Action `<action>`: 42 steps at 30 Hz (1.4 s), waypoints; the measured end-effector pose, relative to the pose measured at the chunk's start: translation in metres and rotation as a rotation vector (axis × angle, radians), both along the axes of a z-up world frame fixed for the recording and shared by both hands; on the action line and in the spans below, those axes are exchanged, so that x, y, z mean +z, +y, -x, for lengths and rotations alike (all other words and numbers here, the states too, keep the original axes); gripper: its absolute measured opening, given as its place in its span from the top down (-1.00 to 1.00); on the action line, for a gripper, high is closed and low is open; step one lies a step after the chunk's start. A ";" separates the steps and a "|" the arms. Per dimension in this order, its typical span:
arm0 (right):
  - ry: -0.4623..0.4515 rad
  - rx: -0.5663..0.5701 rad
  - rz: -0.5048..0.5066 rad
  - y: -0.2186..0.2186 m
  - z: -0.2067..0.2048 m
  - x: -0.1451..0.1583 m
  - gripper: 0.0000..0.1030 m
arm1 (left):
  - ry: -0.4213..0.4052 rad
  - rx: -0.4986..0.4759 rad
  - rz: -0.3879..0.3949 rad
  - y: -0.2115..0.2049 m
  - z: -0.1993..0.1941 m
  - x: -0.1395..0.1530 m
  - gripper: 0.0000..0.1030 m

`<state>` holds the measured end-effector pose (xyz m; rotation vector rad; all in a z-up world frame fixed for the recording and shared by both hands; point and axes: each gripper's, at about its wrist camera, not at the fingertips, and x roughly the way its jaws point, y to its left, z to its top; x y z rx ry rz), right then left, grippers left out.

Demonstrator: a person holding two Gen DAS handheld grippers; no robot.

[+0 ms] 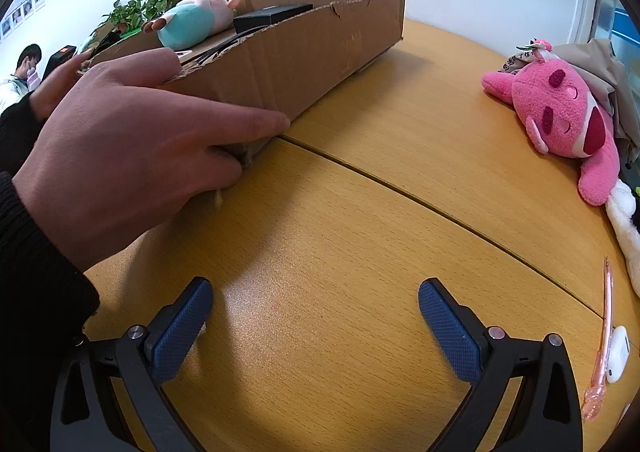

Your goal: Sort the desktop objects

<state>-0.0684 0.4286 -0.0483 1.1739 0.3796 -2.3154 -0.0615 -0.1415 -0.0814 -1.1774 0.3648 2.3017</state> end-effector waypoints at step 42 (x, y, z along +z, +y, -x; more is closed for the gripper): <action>0.001 -0.011 0.002 0.000 -0.001 0.004 -1.00 | -0.001 -0.009 -0.001 0.004 0.006 0.005 -1.00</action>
